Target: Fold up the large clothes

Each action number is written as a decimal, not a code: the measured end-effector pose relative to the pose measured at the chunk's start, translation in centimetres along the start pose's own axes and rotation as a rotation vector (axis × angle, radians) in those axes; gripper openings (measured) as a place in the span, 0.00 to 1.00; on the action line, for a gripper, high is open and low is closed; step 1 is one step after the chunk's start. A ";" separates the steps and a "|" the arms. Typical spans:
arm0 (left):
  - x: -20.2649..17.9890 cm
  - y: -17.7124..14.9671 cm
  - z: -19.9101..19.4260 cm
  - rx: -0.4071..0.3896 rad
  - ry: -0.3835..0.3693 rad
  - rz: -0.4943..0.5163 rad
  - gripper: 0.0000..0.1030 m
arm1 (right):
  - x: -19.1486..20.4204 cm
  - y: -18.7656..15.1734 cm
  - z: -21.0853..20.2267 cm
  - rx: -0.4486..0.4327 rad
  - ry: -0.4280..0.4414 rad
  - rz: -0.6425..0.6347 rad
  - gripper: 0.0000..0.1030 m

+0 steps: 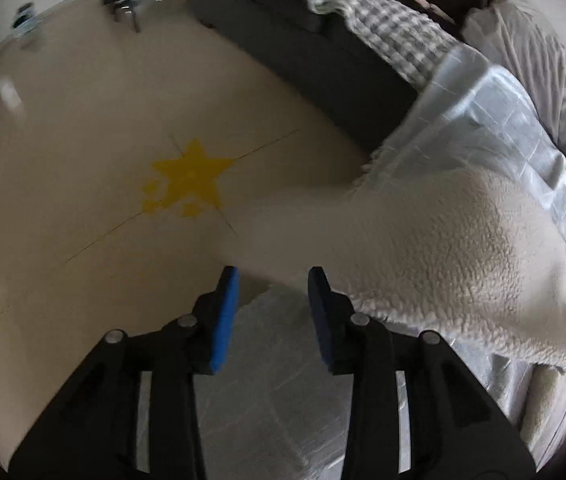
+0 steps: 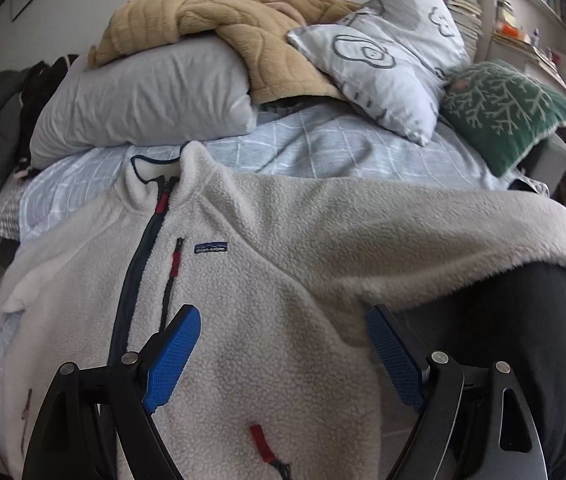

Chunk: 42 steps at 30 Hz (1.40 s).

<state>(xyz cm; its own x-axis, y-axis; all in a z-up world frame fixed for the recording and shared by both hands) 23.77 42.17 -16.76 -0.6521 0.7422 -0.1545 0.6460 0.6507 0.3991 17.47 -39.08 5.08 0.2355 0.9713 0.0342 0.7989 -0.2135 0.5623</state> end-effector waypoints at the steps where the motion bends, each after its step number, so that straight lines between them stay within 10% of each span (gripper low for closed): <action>1: -0.3 0.1 -0.8 -0.022 -0.014 0.001 0.43 | -0.4 0.0 -0.5 -0.006 0.002 0.006 0.85; 5: -3.6 0.6 -5.8 -0.123 -0.043 0.074 0.71 | -2.9 0.2 -3.3 -0.047 -0.010 0.035 0.85; 16: -16.7 -4.0 -16.6 -0.156 -0.290 0.302 0.83 | -14.5 -0.1 -8.0 -0.074 -0.090 0.233 0.89; 32: -30.5 -16.5 -14.5 -0.034 -0.419 0.498 0.93 | -33.7 -2.3 -3.7 -0.056 -0.027 0.857 0.93; 37: -30.6 -16.4 -12.3 -0.053 -0.374 0.504 0.93 | -35.8 -1.5 -1.6 -0.116 -0.058 0.957 0.63; 39: -30.6 -16.1 -11.9 -0.041 -0.383 0.495 0.93 | -36.2 -0.9 -1.1 -0.129 -0.079 0.961 0.25; 42: -30.7 -15.5 -11.6 -0.030 -0.410 0.477 0.93 | -35.8 0.7 -2.2 -0.170 -0.103 0.938 0.14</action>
<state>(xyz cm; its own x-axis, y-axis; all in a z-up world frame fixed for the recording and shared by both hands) 29.18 7.41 -7.67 -0.0859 0.9546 -0.2851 0.8129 0.2326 0.5340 8.42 -73.81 6.05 0.7923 0.3971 0.4633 0.1717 -0.8737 0.4552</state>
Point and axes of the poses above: each gripper's, at about its wrist camera, not at the fingertips, and z roughly the way its jaws point, x to its left, y to its top, the point moved 5 cm from there along z, roughly the way its jaws point, and after that the axes turned 2 degrees about x, right-handed, at the moved point
